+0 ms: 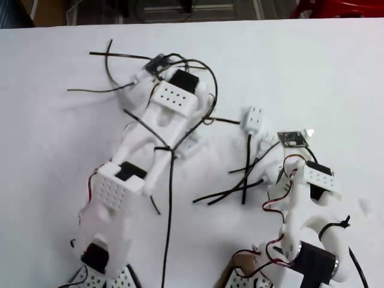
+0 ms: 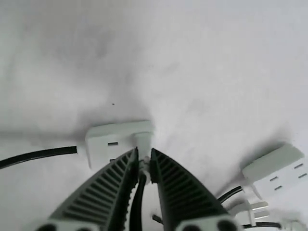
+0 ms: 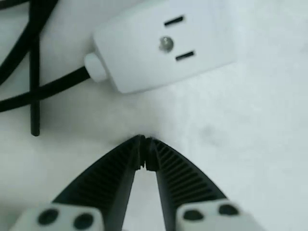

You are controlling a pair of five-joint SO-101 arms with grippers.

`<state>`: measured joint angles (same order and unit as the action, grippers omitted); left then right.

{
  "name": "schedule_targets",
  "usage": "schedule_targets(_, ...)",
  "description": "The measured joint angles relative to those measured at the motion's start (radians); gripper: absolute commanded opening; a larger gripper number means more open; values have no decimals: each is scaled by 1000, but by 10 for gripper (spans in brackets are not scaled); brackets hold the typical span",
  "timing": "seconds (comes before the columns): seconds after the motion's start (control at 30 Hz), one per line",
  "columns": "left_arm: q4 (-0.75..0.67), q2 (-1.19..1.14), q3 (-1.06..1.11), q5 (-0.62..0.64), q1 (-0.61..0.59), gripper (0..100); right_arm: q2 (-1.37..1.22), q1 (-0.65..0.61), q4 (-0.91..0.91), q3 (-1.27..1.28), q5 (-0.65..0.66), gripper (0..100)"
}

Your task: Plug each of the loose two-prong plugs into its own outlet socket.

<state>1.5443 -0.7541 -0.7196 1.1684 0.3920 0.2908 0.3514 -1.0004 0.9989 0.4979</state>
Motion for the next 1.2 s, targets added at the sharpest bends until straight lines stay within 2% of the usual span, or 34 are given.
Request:
schedule_targets(0.1,34,-9,-40,-137,0,66,0,0,0,0,0,19)
schedule_targets(0.23,146,-17,-138,-390,-2,195,0,0,0,0,0,19)
schedule_targets(0.33,212,-15,-227,-489,-3,255,0,0,0,0,0,19)
schedule_targets(0.6,232,-15,-275,-927,-3,264,0,0,0,0,0,19)
schedule_targets(0.87,233,-15,-187,-1473,-14,263,0,0,0,0,0,19)
schedule_targets(0.97,193,-15,-98,-1560,-29,264,0,0,0,0,0,19)
schedule_targets(1.2,17,-15,112,-1585,-44,260,0,0,0,0,0,19)
